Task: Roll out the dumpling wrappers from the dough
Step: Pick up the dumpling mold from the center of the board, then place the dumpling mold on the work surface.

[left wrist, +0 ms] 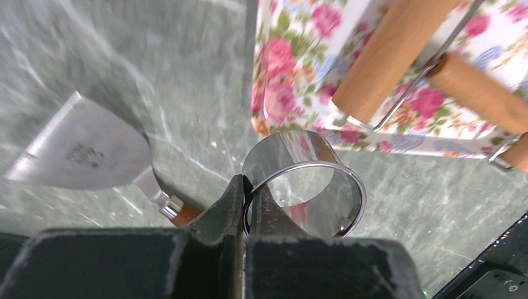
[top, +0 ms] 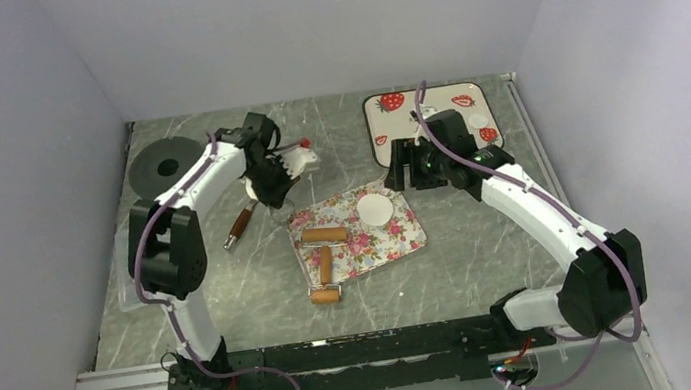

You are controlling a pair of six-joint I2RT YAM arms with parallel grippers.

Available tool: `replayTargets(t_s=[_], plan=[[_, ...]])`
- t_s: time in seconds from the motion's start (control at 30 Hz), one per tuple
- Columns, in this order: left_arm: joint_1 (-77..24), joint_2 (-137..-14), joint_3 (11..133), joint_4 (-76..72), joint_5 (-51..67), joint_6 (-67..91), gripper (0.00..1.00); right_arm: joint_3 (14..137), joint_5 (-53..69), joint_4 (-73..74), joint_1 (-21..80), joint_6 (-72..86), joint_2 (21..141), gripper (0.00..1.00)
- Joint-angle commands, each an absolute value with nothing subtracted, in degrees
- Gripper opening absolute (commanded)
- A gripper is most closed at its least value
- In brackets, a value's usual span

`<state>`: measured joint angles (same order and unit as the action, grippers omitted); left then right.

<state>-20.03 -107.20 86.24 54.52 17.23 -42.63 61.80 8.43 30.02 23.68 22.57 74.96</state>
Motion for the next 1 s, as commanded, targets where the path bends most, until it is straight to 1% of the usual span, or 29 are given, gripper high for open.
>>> replayTargets(t_s=[0.0,0.13,0.33,0.53,0.7,0.97], plan=[[-26.4,-107.2,94.9,60.1,18.9,-43.1,0.00,59.1,13.7,25.4,19.6,21.2,71.4,0.76],[-33.7,-114.1,103.2,61.9,19.1,-41.6,0.00,54.7,19.2,21.1,14.0,23.4,69.4,0.77],[-42.5,-125.8,115.6,61.8,19.0,-37.3,0.00,49.9,22.1,17.8,9.3,24.2,66.2,0.75],[-44.7,-134.9,125.9,59.4,17.2,-31.7,0.00,45.6,25.5,14.5,8.2,24.9,62.3,0.69],[-44.7,-136.9,127.9,58.7,18.1,-29.9,0.00,41.8,26.3,12.2,8.1,27.0,59.4,0.65],[-44.7,-136.8,126.5,56.6,14.4,-28.0,0.00,38.6,25.1,9.5,8.0,29.7,57.7,0.58]])
